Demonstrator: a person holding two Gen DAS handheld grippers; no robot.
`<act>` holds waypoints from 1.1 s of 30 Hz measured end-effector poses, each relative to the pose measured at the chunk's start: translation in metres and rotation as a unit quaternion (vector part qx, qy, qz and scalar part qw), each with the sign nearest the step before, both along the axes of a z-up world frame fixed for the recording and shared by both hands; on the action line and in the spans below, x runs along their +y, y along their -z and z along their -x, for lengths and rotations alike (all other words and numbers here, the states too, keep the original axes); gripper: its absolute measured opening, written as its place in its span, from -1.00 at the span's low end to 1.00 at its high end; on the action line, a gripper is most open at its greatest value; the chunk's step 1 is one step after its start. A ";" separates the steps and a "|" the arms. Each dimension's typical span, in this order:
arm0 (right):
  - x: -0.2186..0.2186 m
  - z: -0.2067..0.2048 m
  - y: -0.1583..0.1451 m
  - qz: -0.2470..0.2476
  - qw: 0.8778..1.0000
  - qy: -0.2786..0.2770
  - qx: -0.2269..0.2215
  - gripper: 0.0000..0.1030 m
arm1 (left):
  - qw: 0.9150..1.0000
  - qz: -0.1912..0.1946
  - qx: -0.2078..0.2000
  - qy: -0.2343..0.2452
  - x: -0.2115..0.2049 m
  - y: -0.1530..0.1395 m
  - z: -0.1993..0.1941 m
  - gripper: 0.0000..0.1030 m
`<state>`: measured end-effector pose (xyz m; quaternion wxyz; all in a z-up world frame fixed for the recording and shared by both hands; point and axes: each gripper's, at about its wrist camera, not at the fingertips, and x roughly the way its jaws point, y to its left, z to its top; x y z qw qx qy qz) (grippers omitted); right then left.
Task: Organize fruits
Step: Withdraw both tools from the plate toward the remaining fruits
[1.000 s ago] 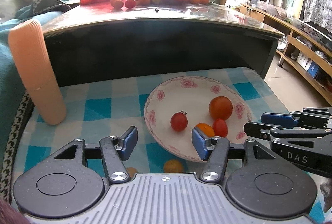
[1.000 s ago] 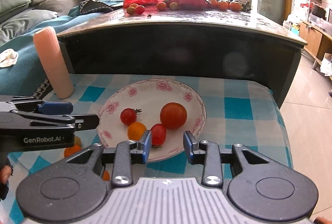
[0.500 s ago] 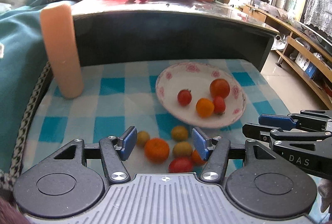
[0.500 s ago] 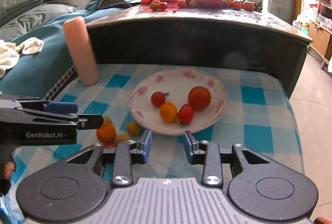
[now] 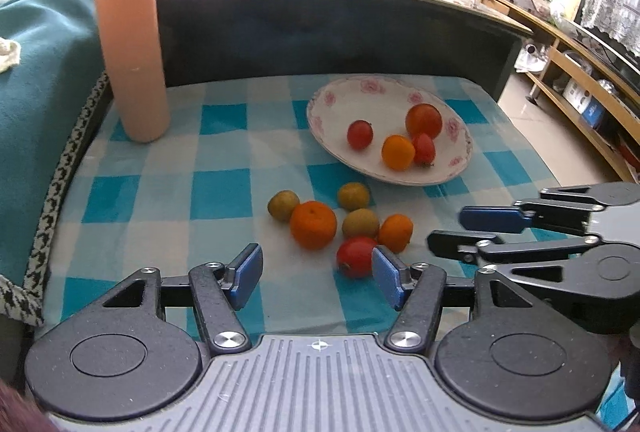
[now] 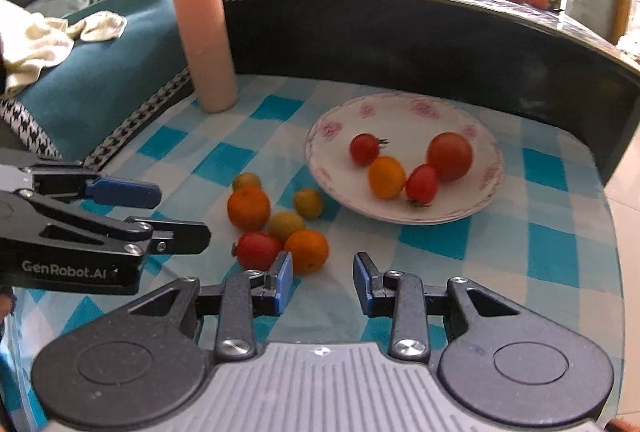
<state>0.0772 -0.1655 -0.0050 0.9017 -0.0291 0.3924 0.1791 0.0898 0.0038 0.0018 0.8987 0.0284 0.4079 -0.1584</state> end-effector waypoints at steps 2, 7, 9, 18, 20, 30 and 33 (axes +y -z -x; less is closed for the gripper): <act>0.003 -0.002 0.004 0.007 1.000 -0.012 0.004 -0.05 | 1.000 -0.004 0.002 0.008 -0.001 0.003 0.001 0.33; 0.013 -0.010 0.014 0.017 0.999 -0.032 0.011 -0.05 | 1.000 -0.005 0.012 0.025 -0.005 0.008 -0.001 0.31; 0.015 -0.014 0.018 0.017 0.999 -0.034 0.015 -0.05 | 0.999 -0.010 0.011 0.030 -0.004 0.009 -0.001 0.36; 0.017 -0.030 0.028 -0.010 0.999 -0.035 0.019 -0.05 | 0.999 -0.003 0.030 0.038 0.002 0.016 -0.005 0.36; 0.015 -0.034 0.029 -0.019 0.999 -0.032 0.021 -0.05 | 0.999 -0.003 0.032 0.042 0.002 0.017 -0.005 0.36; 0.009 -0.043 0.031 -0.058 0.996 -0.019 0.058 -0.08 | 0.998 -0.004 0.042 0.053 0.001 0.023 -0.006 0.37; 0.008 -0.043 0.030 -0.063 0.996 -0.016 0.066 -0.10 | 0.997 -0.001 0.045 0.054 0.001 0.025 -0.007 0.37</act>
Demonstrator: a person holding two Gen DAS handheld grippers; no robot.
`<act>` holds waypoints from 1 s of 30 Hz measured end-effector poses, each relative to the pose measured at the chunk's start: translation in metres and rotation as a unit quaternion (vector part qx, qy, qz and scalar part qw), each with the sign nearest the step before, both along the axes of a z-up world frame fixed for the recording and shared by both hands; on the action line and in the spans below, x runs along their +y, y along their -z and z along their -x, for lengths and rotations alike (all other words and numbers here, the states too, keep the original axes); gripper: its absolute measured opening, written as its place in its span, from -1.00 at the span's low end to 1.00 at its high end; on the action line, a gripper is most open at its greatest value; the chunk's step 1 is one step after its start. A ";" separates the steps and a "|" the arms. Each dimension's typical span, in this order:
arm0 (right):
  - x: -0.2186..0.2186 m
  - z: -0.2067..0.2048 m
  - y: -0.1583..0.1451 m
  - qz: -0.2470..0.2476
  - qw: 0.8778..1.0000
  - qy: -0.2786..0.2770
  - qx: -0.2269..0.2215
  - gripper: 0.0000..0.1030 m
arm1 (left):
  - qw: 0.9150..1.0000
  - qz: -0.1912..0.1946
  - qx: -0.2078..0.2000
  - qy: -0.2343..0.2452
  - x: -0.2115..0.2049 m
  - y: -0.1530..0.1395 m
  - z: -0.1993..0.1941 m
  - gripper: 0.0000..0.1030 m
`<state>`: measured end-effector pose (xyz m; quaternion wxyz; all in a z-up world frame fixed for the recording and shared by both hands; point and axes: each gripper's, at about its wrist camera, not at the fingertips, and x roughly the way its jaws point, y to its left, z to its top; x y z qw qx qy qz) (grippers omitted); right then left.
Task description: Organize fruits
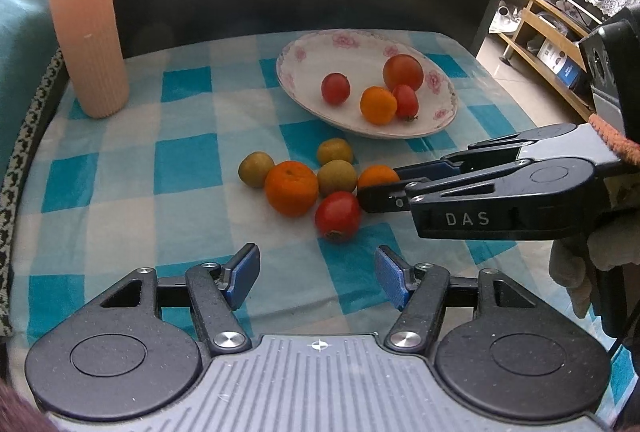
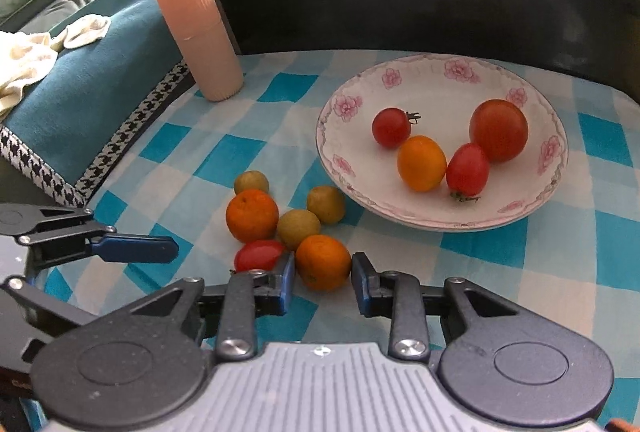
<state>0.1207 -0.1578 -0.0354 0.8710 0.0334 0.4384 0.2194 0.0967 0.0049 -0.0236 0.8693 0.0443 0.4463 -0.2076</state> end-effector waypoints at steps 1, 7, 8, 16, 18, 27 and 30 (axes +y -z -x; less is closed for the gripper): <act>-0.001 0.001 0.000 -0.002 1.000 0.001 0.003 -0.11 | 1.000 0.001 0.001 0.000 0.000 0.001 0.000 0.37; -0.007 0.006 -0.005 0.010 1.000 0.021 0.010 -0.11 | 1.000 0.019 0.008 0.008 -0.004 0.008 -0.007 0.37; -0.009 0.007 -0.007 0.012 1.000 0.026 0.010 -0.11 | 1.000 0.021 0.007 0.012 -0.006 0.009 -0.007 0.36; -0.024 0.017 -0.013 0.016 0.998 0.060 0.015 -0.11 | 0.999 0.021 -0.009 0.025 -0.027 0.021 -0.014 0.23; -0.026 0.018 -0.013 0.013 0.998 0.060 0.017 -0.11 | 0.999 0.018 -0.015 0.027 -0.032 0.022 -0.015 0.21; -0.045 0.027 -0.007 0.023 0.997 0.067 0.022 -0.11 | 0.998 -0.028 -0.047 0.015 -0.045 0.024 -0.015 -0.21; -0.054 0.027 -0.007 0.026 0.997 0.076 0.024 -0.11 | 0.998 -0.031 -0.046 0.013 -0.046 0.024 -0.015 -0.22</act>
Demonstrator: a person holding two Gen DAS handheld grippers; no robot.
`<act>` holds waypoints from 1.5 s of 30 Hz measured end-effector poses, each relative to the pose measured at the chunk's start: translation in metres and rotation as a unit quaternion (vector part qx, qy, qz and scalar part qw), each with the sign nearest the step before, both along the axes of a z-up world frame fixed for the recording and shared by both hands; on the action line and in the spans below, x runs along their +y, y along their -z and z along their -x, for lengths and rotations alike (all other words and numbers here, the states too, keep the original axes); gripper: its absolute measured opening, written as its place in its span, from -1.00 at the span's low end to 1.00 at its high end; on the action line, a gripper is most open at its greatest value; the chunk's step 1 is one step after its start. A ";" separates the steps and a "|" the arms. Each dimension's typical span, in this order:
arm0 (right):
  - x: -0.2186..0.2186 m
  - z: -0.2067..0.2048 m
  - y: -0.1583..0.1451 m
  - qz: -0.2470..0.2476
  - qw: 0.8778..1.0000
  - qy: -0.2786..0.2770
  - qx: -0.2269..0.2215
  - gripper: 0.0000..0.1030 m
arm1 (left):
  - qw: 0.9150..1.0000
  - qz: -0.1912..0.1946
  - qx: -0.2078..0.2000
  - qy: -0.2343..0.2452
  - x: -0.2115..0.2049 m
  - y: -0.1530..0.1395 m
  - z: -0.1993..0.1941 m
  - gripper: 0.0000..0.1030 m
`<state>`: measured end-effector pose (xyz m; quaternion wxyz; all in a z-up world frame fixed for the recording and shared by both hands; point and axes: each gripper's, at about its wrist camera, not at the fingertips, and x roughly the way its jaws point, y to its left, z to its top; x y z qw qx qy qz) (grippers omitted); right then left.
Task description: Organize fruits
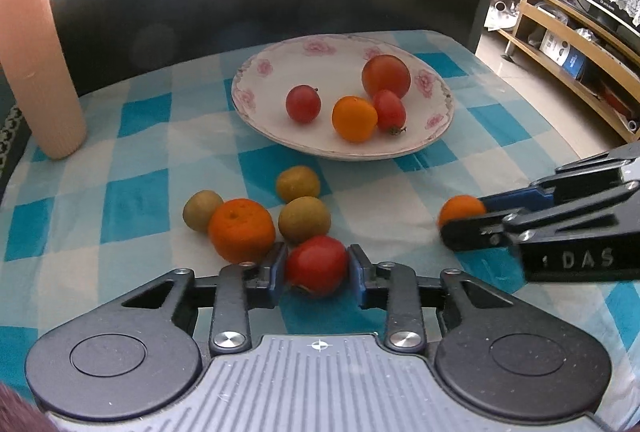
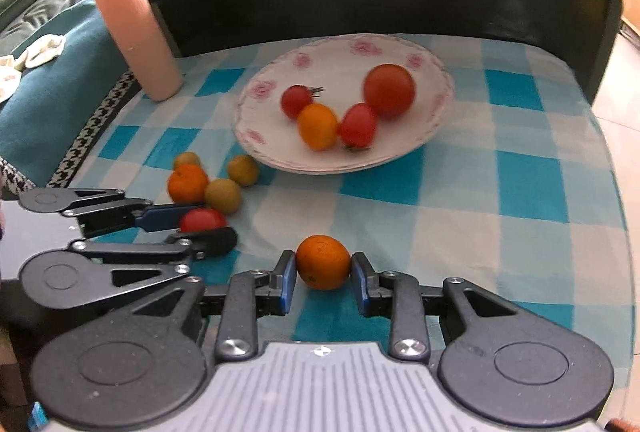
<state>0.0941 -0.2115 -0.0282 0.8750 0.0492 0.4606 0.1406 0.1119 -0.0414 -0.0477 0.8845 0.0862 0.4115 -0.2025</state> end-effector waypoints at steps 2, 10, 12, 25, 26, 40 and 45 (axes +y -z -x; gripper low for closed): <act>-0.001 0.000 -0.001 0.004 1.000 0.000 0.000 -0.11 | 1.000 -0.005 0.000 0.008 -0.001 -0.001 0.003 -0.22; 0.012 0.012 -0.003 0.026 0.999 -0.032 -0.003 -0.11 | 0.999 -0.019 0.011 0.031 0.004 -0.009 0.023 -0.24; 0.016 0.016 -0.002 0.031 0.999 -0.040 -0.005 -0.11 | 0.999 -0.021 0.012 0.034 0.008 -0.011 0.029 -0.23; 0.021 0.018 0.004 0.046 0.997 -0.056 -0.016 -0.09 | 0.998 -0.036 0.007 0.049 0.006 -0.002 0.035 0.15; 0.022 0.017 0.005 0.048 0.997 -0.058 -0.014 -0.08 | 0.998 -0.038 0.006 0.049 0.006 -0.002 0.035 0.20; 0.019 0.011 0.003 0.032 0.998 -0.045 -0.014 -0.07 | 0.998 -0.032 0.014 0.056 0.004 -0.003 0.033 0.05; 0.015 0.006 0.002 0.030 0.999 -0.035 -0.018 0.06 | 0.998 -0.027 0.017 0.053 0.005 -0.003 0.031 0.04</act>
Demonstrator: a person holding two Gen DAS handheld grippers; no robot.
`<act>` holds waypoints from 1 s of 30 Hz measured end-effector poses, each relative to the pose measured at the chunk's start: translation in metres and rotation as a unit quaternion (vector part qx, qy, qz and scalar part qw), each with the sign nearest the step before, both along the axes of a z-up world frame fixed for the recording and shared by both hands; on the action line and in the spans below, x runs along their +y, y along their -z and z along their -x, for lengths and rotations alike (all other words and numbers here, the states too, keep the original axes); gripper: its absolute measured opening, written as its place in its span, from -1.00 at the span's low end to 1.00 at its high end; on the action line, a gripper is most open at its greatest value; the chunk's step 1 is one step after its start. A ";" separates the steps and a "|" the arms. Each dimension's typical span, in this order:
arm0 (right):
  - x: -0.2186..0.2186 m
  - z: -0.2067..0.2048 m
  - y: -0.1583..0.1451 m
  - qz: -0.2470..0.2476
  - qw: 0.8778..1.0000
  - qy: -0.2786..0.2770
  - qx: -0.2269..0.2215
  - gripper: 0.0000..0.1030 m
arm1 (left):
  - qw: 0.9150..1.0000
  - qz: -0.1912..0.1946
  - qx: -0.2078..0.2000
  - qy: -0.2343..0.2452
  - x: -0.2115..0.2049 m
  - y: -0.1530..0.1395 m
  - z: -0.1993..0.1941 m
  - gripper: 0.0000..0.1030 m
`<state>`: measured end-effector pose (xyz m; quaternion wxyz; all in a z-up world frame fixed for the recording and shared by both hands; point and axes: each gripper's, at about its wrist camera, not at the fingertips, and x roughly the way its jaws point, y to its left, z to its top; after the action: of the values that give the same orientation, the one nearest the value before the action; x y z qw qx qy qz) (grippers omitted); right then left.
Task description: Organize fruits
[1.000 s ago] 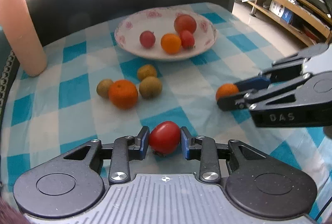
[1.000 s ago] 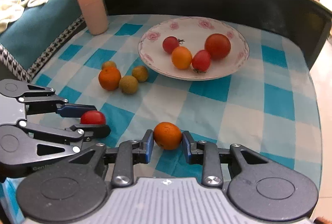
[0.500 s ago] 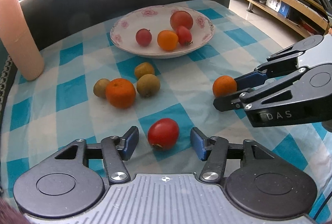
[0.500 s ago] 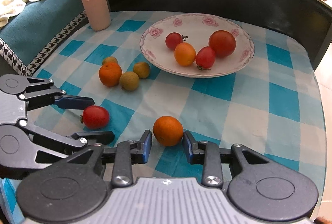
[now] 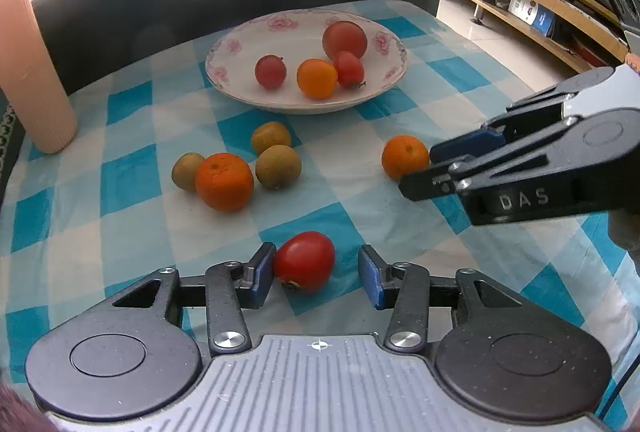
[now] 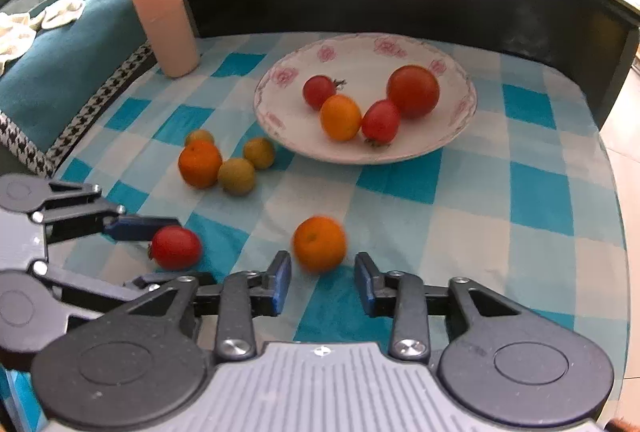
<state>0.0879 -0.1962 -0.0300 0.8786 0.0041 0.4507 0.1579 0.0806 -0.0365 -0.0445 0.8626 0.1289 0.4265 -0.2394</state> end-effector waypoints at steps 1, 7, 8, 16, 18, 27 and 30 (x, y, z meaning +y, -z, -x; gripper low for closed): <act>-0.001 -0.002 -0.001 -0.006 1.000 0.003 -0.002 0.11 | 1.000 0.000 -0.001 0.000 0.000 0.000 0.000 0.03; 0.004 -0.010 0.002 -0.012 1.000 0.002 -0.003 0.12 | 1.000 0.004 -0.001 0.001 0.001 0.000 0.001 0.04; 0.005 -0.010 0.002 -0.013 1.000 0.002 -0.006 0.13 | 1.000 0.005 -0.001 0.001 0.001 0.000 0.001 0.06; 0.011 -0.010 0.004 0.010 1.000 0.003 -0.007 -0.03 | 1.000 0.003 -0.002 -0.006 0.001 -0.001 -0.001 -0.12; 0.009 -0.010 0.003 0.007 1.000 0.009 -0.006 -0.08 | 1.000 0.008 0.000 -0.014 0.004 -0.002 -0.003 -0.22; 0.006 -0.008 -0.006 -0.007 1.000 0.012 -0.011 -0.10 | 1.000 0.007 -0.002 -0.012 0.000 -0.006 -0.005 -0.23; 0.005 -0.008 -0.012 -0.014 1.000 0.019 -0.019 -0.10 | 1.000 0.016 -0.004 -0.018 0.002 -0.011 -0.009 -0.23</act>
<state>0.0962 -0.1915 -0.0179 0.8897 0.0215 0.4316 0.1474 0.0891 -0.0344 -0.0330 0.8704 0.1085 0.4214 -0.2304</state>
